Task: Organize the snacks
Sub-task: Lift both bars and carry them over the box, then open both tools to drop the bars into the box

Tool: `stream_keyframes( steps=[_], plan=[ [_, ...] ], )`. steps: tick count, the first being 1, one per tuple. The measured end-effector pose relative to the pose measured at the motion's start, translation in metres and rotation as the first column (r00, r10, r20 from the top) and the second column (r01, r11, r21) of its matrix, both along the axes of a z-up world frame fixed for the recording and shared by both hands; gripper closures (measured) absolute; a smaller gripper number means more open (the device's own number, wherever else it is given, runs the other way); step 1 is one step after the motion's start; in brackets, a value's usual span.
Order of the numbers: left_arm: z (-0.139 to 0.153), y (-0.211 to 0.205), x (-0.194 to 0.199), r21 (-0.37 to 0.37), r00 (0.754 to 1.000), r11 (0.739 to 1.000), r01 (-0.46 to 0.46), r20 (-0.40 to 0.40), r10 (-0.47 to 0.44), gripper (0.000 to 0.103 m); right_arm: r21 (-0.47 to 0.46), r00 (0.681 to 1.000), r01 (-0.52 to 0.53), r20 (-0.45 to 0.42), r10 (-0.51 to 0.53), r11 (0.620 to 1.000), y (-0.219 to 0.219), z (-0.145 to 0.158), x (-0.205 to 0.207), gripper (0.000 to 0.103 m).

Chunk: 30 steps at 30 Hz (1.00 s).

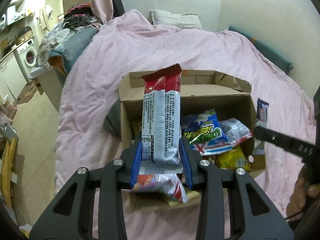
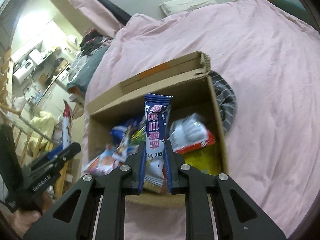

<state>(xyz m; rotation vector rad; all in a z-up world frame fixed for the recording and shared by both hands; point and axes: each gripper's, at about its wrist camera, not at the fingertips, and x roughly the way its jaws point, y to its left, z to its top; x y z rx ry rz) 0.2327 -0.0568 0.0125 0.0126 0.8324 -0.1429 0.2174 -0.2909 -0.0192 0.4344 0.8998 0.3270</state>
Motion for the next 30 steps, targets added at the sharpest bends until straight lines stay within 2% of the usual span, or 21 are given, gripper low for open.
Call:
stream_keyframes(
  steps=[6,9,14,23,27,28,29,30],
  plan=[
    [-0.03,-0.002,0.017,-0.025,0.998,1.0,0.001,-0.068,-0.002,0.071,-0.005,0.999,0.013,-0.048,-0.013,1.0,0.005,-0.023,0.018,0.085],
    [-0.031,-0.001,0.022,-0.02,0.998,1.0,-0.01,-0.065,0.009,0.071,-0.006,0.999,0.004,-0.048,-0.004,1.0,0.01,-0.024,0.027,0.085],
    [-0.028,0.006,0.028,-0.055,0.997,0.998,-0.04,-0.073,0.036,0.071,-0.005,0.998,0.013,-0.055,-0.013,1.0,0.011,-0.029,0.037,0.085],
    [-0.034,0.011,0.036,-0.082,0.993,0.995,-0.056,-0.108,0.047,0.07,0.018,0.998,0.006,-0.058,-0.005,1.0,0.011,-0.029,0.039,0.085],
    [-0.032,0.009,0.034,-0.082,0.995,0.995,-0.048,-0.094,0.04,0.069,0.042,0.998,0.008,-0.058,-0.006,0.999,0.008,-0.028,0.039,0.081],
    [-0.031,0.008,0.033,-0.08,0.996,0.996,-0.041,-0.088,0.034,0.068,0.048,0.998,0.002,-0.064,0.001,0.999,0.009,-0.028,0.04,0.08],
    [-0.03,0.007,0.033,-0.075,0.996,0.997,-0.036,-0.087,0.03,0.062,0.043,0.997,-0.006,-0.072,0.009,0.999,0.01,-0.029,0.041,0.075],
    [-0.03,0.005,0.032,-0.062,0.996,0.998,-0.03,-0.087,0.025,0.047,0.039,0.997,-0.007,-0.075,0.01,0.999,0.01,-0.029,0.04,0.063]
  ],
)
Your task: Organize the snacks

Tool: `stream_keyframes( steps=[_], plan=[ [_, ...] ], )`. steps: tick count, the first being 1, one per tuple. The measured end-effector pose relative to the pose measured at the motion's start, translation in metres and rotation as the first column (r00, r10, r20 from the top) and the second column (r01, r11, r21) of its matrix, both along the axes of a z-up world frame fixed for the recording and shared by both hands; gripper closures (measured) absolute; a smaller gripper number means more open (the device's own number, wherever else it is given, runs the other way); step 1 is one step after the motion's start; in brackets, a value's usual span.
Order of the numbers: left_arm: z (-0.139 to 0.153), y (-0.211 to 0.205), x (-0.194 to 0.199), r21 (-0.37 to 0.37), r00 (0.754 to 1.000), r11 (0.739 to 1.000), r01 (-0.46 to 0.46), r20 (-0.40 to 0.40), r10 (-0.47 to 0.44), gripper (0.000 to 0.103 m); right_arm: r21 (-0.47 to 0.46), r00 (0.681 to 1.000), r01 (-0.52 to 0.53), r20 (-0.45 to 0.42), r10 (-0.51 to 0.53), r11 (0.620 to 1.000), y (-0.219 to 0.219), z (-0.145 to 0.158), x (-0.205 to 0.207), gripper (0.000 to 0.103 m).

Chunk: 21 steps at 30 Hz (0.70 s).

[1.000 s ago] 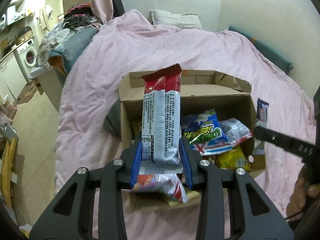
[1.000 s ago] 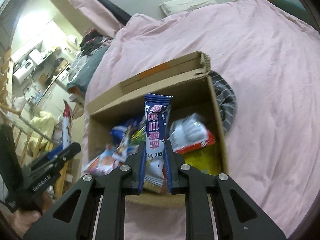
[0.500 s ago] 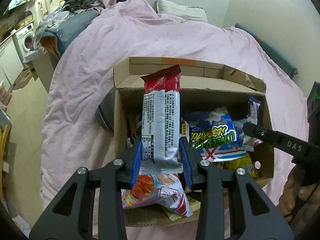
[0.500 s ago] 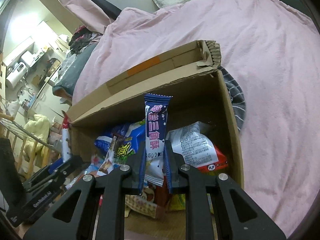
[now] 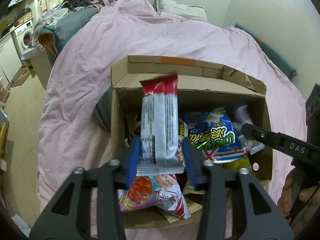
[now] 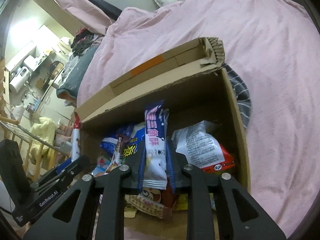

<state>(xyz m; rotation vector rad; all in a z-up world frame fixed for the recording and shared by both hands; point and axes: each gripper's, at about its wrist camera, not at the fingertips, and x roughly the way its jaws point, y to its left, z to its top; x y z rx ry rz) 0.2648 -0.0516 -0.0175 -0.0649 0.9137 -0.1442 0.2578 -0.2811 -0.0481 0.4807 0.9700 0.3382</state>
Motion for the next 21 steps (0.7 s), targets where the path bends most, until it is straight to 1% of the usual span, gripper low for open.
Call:
stream_keyframes(
  steps=[1,2,3,7,8,9,11,15,18,19,20,21],
  plan=[
    [0.0,-0.001,0.0,0.01,1.0,1.0,0.001,0.0,-0.001,0.04,0.011,1.0,-0.001,0.002,0.001,1.0,-0.001,0.0,-0.001,0.052],
    [0.001,-0.002,-0.001,0.021,1.0,1.0,0.001,0.007,-0.001,0.033,0.028,1.0,0.0,0.01,0.0,1.0,-0.002,0.0,-0.002,0.037],
    [0.002,-0.003,-0.002,0.027,1.0,1.0,0.001,0.018,-0.002,0.033,0.043,1.0,0.011,0.017,-0.012,0.999,-0.004,0.002,-0.004,0.029],
    [0.006,-0.003,-0.006,0.048,0.999,0.999,0.006,0.037,-0.007,0.033,0.037,0.999,0.015,0.049,-0.017,0.999,-0.008,0.01,-0.008,0.029],
    [0.007,-0.002,-0.007,0.051,0.999,0.999,0.002,0.041,-0.004,0.033,0.028,0.998,0.018,0.059,-0.02,0.999,-0.008,0.014,-0.009,0.027],
    [0.009,-0.001,-0.008,0.054,0.999,0.999,-0.004,0.045,0.001,0.033,0.019,0.998,0.023,0.064,-0.024,1.0,-0.009,0.016,-0.011,0.021],
    [0.013,0.003,-0.011,0.067,0.998,0.997,-0.025,0.057,0.021,0.033,0.017,0.995,0.037,0.093,-0.038,0.999,-0.012,0.024,-0.016,0.013],
    [0.028,0.014,-0.025,0.082,0.991,0.993,-0.086,0.113,0.077,0.033,0.026,0.988,0.072,0.131,-0.075,0.997,-0.023,0.039,-0.028,0.008],
    [0.041,0.024,-0.038,0.077,0.983,0.99,-0.12,0.151,0.107,0.033,0.043,0.983,0.1,0.15,-0.105,0.994,-0.032,0.049,-0.044,0.006],
    [0.044,0.026,-0.042,0.085,0.98,0.988,-0.128,0.161,0.113,0.031,0.044,0.981,0.104,0.157,-0.11,0.994,-0.034,0.052,-0.048,0.005],
    [0.048,0.029,-0.047,0.102,0.976,0.984,-0.146,0.178,0.126,0.022,0.042,0.98,0.108,0.165,-0.113,0.993,-0.035,0.055,-0.054,0.0],
    [0.051,0.032,-0.054,0.109,0.971,0.981,-0.16,0.196,0.137,0.01,0.033,0.977,0.112,0.179,-0.117,0.993,-0.034,0.059,-0.06,0.0]
  ],
)
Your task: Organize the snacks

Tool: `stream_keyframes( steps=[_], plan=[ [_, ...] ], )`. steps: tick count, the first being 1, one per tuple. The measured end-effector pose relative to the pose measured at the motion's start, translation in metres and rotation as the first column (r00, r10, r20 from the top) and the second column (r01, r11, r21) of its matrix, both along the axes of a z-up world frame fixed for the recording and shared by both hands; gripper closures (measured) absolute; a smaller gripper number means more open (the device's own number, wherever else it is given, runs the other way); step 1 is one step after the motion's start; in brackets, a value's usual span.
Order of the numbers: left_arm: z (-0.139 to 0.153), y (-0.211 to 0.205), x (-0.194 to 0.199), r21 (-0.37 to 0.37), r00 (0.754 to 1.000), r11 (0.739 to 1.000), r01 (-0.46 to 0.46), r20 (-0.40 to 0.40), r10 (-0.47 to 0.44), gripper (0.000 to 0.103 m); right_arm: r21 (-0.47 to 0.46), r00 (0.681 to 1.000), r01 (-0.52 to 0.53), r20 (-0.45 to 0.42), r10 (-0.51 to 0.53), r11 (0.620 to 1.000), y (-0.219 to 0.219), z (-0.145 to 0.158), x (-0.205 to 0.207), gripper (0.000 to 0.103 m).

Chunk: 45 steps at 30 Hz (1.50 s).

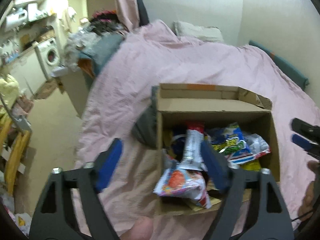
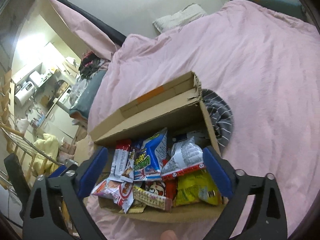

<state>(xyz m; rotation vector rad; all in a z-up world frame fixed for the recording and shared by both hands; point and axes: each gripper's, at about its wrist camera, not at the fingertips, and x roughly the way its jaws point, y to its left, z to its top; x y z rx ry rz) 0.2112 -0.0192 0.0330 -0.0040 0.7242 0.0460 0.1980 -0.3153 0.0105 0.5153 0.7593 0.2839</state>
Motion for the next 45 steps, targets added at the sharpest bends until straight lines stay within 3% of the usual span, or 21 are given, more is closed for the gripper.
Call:
stream_keyframes(
  steps=[2,13,17,21,26,31,45],
  plan=[
    [0.003,0.006,-0.01,-0.009,1.0,1.0,-0.012,0.011,0.012,0.0,-0.041,1.0,0.001,0.019,0.0,0.999,0.005,0.004,-0.011,0.0],
    [0.003,0.02,-0.07,-0.029,1.0,0.999,-0.028,-0.003,0.028,0.0,-0.23,0.991,0.011,0.133,0.02,0.973,0.039,0.017,-0.084,0.0],
    [0.003,0.011,-0.104,0.023,1.0,1.0,0.001,0.026,-0.002,0.0,-0.285,0.99,-0.006,0.133,0.046,0.959,0.05,0.012,-0.111,0.0],
    [-0.004,0.014,-0.128,-0.058,1.0,0.998,0.012,0.014,-0.012,0.0,-0.337,0.991,0.013,0.13,0.032,0.941,0.056,0.006,-0.131,0.0],
    [-0.02,0.012,-0.133,-0.095,0.999,0.995,0.038,-0.025,-0.04,0.0,-0.385,0.989,0.022,0.141,0.036,0.923,0.066,-0.001,-0.146,0.0],
    [-0.032,0.008,-0.128,-0.076,0.999,0.997,0.02,-0.037,-0.023,0.0,-0.421,0.99,0.011,0.132,0.049,0.907,0.073,-0.01,-0.146,0.0],
    [-0.04,0.011,-0.123,-0.108,0.998,0.994,0.007,-0.065,-0.014,0.0,-0.411,0.992,0.01,0.117,0.042,0.911,0.077,-0.015,-0.139,0.0]
  ],
)
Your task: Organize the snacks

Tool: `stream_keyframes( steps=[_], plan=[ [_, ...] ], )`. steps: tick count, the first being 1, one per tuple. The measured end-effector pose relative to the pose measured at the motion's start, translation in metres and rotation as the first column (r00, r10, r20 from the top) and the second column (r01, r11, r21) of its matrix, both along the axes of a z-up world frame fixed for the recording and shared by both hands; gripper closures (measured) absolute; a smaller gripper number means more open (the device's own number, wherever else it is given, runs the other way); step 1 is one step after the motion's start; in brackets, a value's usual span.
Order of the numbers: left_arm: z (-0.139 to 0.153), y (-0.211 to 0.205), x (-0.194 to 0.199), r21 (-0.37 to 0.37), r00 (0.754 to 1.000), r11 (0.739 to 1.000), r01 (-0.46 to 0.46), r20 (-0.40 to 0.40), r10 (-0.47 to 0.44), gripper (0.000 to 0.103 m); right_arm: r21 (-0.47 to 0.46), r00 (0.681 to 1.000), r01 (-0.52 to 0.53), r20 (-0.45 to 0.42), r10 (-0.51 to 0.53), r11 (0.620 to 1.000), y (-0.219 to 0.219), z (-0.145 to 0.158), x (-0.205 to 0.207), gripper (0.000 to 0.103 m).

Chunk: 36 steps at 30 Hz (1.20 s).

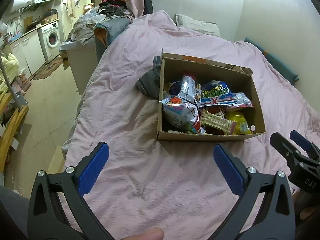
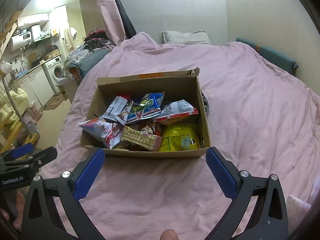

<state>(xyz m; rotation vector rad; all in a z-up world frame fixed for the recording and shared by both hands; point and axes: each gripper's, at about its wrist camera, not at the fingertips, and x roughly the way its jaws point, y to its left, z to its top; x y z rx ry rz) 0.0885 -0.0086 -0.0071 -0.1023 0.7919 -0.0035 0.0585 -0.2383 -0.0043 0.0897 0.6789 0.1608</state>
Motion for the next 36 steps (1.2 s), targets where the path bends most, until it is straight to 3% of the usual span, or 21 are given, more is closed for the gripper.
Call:
stream_keyframes(
  steps=[36],
  plan=[
    [0.0019,0.0016,0.0011,-0.003,1.0,1.0,-0.008,-0.003,0.008,0.0,0.001,1.0,0.024,-0.005,-0.024,1.0,-0.0031,0.0001,0.0029,0.0]
  ],
)
